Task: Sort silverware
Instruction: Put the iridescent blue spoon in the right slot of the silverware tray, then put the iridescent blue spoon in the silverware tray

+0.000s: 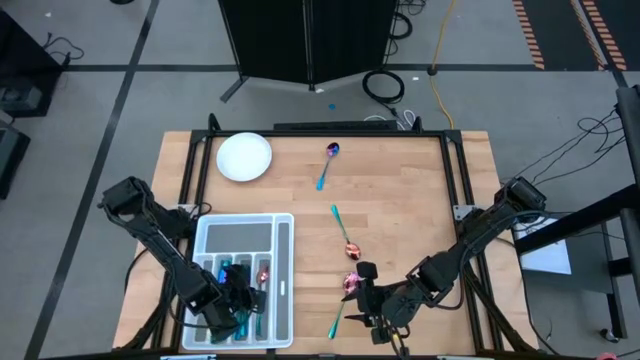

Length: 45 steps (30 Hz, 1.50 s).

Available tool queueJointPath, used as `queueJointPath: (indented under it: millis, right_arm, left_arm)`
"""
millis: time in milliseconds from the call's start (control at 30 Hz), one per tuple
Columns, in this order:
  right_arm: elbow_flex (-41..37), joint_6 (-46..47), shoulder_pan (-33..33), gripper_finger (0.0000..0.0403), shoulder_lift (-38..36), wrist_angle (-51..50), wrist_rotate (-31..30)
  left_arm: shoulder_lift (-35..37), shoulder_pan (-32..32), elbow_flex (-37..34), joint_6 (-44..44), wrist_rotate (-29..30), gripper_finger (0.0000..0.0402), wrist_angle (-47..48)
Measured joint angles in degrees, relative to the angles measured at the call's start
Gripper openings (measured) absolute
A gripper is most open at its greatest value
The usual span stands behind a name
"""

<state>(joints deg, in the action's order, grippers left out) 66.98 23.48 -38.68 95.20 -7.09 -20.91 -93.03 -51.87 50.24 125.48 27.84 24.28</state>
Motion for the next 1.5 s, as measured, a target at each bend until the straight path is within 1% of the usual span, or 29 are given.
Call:
queueJointPath:
  millis: [167, 333, 1033, 1167, 1367, 1500]
  right_arm:
    - [0.0, -0.5, 0.1, 0.0171, 0.0, 0.0, 0.0]
    - [0.0, -1.1, 0.1, 0.0171, 0.0, 0.0, 0.0]
    - [0.0, -2.1, 0.1, 0.0171, 0.0, 0.0, 0.0]
    - [0.0, -2.1, 0.1, 0.0171, 0.0, 0.0, 0.0]
    - [0.0, -2.1, 0.1, 0.0171, 0.0, 0.0, 0.0]
    - [0.0, -2.1, 0.1, 0.0171, 0.0, 0.0, 0.0]
  left_arm:
    - [0.0, 1.8, -0.1, 0.2, -1.2, 0.0, 0.0]
    - [0.0, 2.8, -0.1, 0.2, -3.9, 0.0008, 0.1]
    - [0.0, 2.8, -0.1, 1.6, -6.0, 0.0017, -0.3]
    - [0.0, 2.8, -0.1, 1.5, -7.8, 0.0032, -0.4]
    - [0.0, 3.2, -0.1, 1.7, -9.0, 0.0073, -0.4]
    - [0.1, 4.3, -0.1, -0.1, -13.7, 0.0091, -0.3]
